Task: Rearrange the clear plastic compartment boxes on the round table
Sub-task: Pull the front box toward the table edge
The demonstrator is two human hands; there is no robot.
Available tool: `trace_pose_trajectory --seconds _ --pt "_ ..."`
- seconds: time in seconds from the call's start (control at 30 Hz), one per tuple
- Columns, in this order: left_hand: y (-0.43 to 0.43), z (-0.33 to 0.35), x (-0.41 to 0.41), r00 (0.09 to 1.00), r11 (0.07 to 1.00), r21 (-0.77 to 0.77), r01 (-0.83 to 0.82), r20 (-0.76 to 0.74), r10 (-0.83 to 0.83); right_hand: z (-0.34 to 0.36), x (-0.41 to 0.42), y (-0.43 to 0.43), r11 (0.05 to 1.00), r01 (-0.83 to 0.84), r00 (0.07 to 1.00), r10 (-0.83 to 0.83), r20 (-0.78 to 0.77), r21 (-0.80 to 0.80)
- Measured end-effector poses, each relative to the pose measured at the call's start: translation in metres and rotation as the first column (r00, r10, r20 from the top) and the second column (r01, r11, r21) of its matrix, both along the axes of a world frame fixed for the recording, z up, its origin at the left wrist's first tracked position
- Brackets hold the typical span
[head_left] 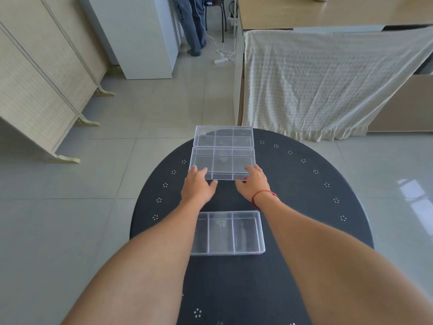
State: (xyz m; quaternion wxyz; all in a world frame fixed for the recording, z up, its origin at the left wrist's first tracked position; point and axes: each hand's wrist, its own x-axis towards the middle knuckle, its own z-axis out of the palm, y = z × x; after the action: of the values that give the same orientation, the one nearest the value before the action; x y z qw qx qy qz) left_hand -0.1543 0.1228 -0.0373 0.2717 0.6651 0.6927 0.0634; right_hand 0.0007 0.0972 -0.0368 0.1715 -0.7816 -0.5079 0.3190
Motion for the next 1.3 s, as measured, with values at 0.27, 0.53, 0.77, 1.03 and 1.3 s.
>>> trace_pose_trajectory --seconds 0.27,0.53,0.77,1.03,1.3 --pt "-0.103 0.010 -0.028 0.977 0.974 -0.098 -0.203 -0.089 0.194 -0.002 -0.015 -0.098 0.966 0.063 0.987 -0.098 -0.129 -0.252" --pt "-0.144 0.006 -0.038 0.953 0.952 -0.134 -0.276 0.086 0.289 -0.006 -0.021 -0.136 0.968 0.091 0.987 -0.120 -0.112 -0.235" --pt "-0.131 0.004 -0.044 0.959 0.969 -0.048 -0.244 0.136 0.248 -0.008 -0.022 -0.119 0.981 0.092 0.988 -0.111 -0.108 -0.168" --pt "-0.101 -0.004 -0.040 0.990 0.987 -0.123 -0.103 0.086 0.114 -0.021 -0.025 -0.090 0.988 0.049 0.996 -0.037 0.081 -0.147" --pt "-0.075 -0.006 -0.033 0.998 0.990 -0.125 -0.068 0.004 0.069 -0.027 -0.020 -0.060 0.990 -0.084 0.978 0.103 0.181 -0.110"
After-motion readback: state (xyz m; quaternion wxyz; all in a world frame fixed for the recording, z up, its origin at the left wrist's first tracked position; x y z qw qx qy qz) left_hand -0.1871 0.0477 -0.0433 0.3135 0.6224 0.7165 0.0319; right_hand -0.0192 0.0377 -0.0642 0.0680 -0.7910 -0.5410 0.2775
